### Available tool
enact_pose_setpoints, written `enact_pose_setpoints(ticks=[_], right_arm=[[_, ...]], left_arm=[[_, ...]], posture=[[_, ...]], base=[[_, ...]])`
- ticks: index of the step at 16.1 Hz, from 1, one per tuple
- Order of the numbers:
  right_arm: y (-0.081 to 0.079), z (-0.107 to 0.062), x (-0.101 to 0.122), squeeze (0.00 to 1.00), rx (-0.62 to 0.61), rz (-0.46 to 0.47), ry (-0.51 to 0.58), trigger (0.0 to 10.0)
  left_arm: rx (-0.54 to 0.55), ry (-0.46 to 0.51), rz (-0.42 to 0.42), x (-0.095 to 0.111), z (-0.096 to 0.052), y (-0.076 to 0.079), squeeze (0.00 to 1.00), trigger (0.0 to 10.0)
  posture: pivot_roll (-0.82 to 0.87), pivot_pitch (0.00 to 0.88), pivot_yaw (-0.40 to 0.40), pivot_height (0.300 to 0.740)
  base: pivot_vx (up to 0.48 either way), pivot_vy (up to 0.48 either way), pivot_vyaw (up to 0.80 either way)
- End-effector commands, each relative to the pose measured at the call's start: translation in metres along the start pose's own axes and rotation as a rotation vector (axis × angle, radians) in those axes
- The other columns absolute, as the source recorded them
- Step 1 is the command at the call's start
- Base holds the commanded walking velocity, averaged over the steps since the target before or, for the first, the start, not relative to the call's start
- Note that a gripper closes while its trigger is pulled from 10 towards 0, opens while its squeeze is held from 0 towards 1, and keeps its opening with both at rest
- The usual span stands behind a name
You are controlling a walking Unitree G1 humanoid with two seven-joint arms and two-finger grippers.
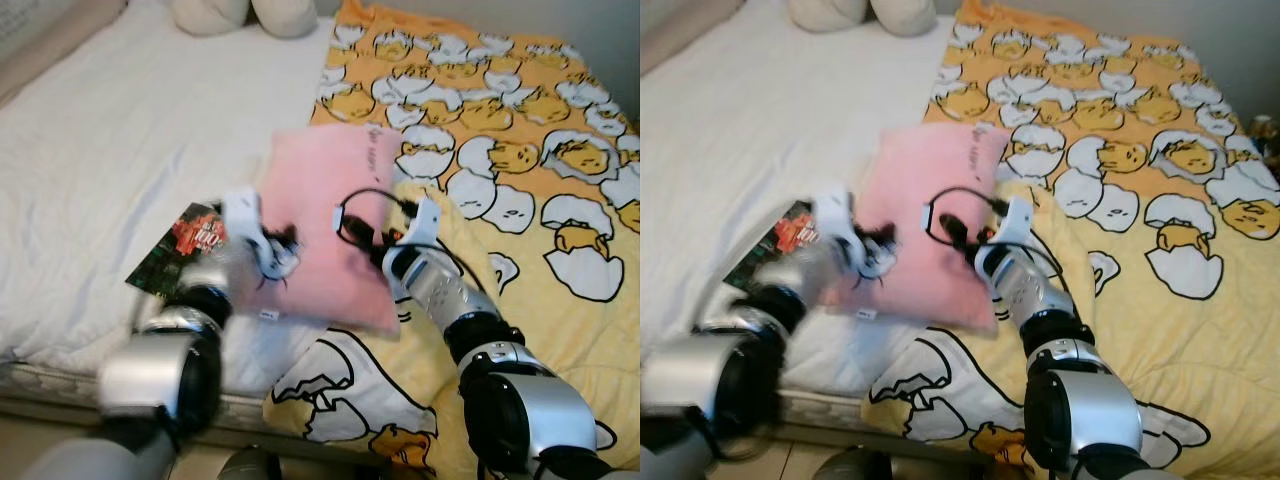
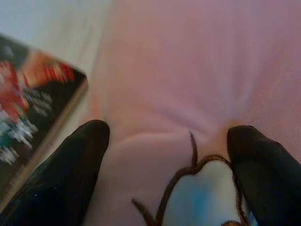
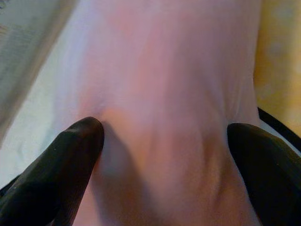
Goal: Clean up the room
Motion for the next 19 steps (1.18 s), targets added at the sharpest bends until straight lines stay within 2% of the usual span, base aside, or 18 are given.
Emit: enact_pose_setpoints(ticks=[1,2,3,4,5,6,8,10,11,14,15,19], right_arm=[[0.004,0.001,-0.009,0.00,-0.043,-0.011,-0.035,10.0],[0.003,0.002,-0.010,0.00,-0.053,-0.011,-0.026,10.0],[0.007,0.001,-0.013,0.00,-0.075,-0.025,-0.025,6.2],[0.008,0.000,-0.017,0.00,-0.071,0.006,-0.025,0.0],[0.010,-0.001,-0.022,0.00,-0.068,0.044,-0.024,0.0],[0.012,-0.001,-0.024,0.00,-0.067,0.081,-0.023,0.0],[0.018,-0.005,-0.034,0.00,-0.052,0.117,-0.056,0.0],[0.026,-0.009,-0.032,0.00,-0.068,0.138,-0.026,0.0],[0.032,-0.011,-0.033,0.00,-0.088,0.152,-0.018,0.0],[0.040,-0.014,-0.038,0.00,-0.124,0.108,-0.036,0.0],[0.044,-0.016,-0.044,0.00,-0.143,0.020,-0.076,0.0],[0.047,-0.018,-0.050,0.00,-0.140,-0.006,-0.085,0.0]], left_arm=[[-0.003,-0.070,0.017,-0.021,0.000,0.006,0.00,10.0],[-0.050,-0.097,-0.010,-0.029,0.000,0.016,0.00,9.5],[-0.047,-0.107,-0.055,-0.033,0.000,0.018,0.00,4.0],[-0.070,-0.102,-0.144,-0.035,0.000,0.024,0.00,0.0],[-0.090,-0.101,-0.184,-0.037,-0.001,0.028,0.00,0.0],[-0.099,-0.104,-0.173,-0.039,-0.001,0.031,0.00,0.0],[-0.122,-0.117,-0.071,-0.044,-0.001,0.035,0.00,0.0],[-0.172,-0.143,-0.102,-0.048,-0.002,0.039,0.00,0.0],[-0.200,-0.136,-0.088,-0.045,-0.002,0.043,0.00,0.0],[-0.207,-0.101,-0.068,-0.035,-0.001,0.045,0.00,0.0],[-0.185,-0.078,-0.067,-0.030,0.000,0.039,0.00,0.0],[-0.202,-0.042,-0.057,-0.025,0.000,0.037,0.00,0.0]], posture=[[0.00,0.113,-0.026,0.740],[0.00,0.108,-0.029,0.740],[0.00,0.105,-0.029,0.740],[0.00,0.098,-0.023,0.740],[0.00,0.093,-0.010,0.740],[0.00,0.094,-0.012,0.740],[0.00,0.069,-0.008,0.740],[-0.01,0.057,-0.008,0.740],[-0.02,0.071,-0.010,0.740],[-0.02,0.052,-0.014,0.740],[-0.01,0.041,-0.001,0.740],[-0.01,0.055,-0.012,0.740]], base=[[0.000,0.000,0.00],[0.000,0.000,0.00],[0.000,0.000,0.00],[0.000,0.000,0.00],[0.000,0.000,0.00],[0.000,0.000,0.00],[0.000,0.000,0.00],[0.000,0.000,0.00],[0.000,0.000,0.00],[0.000,0.000,0.00],[0.000,0.000,0.00],[0.000,0.000,0.00]])
Point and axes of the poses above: a point about 5 cm out from each wrist's last joint towards the gripper, its own z axis pointing out of the wrist towards the gripper, its own x axis along the axis of the wrist's last joint, y = z × x, the point moved 2 cm from there along z, pointing out of the wrist towards the gripper, and after that the axes turned 8 degrees about z, right-handed, at the moved point
